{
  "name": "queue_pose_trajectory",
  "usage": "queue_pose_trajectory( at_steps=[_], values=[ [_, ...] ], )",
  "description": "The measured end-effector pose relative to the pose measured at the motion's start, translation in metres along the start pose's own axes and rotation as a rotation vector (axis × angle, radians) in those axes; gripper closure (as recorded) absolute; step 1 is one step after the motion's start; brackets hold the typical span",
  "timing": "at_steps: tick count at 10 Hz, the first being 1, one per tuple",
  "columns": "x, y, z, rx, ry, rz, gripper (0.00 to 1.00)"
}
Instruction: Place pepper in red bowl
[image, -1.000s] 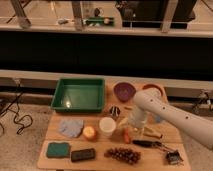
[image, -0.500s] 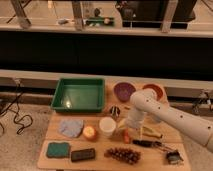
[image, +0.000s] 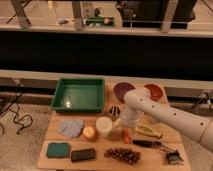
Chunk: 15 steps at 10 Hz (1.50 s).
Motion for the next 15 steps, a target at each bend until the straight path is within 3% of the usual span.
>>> queue_pose_trajectory(
  at_steps=[3, 7, 15],
  values=[
    [0.008, 0.009, 0.0, -0.007, -0.002, -0.002, 0.24],
    [0.008, 0.02, 0.002, 0.003, -0.014, -0.002, 0.58],
    [-0.007, 0.015, 0.019, -0.002, -0.038, -0.036, 0.58]
  ],
)
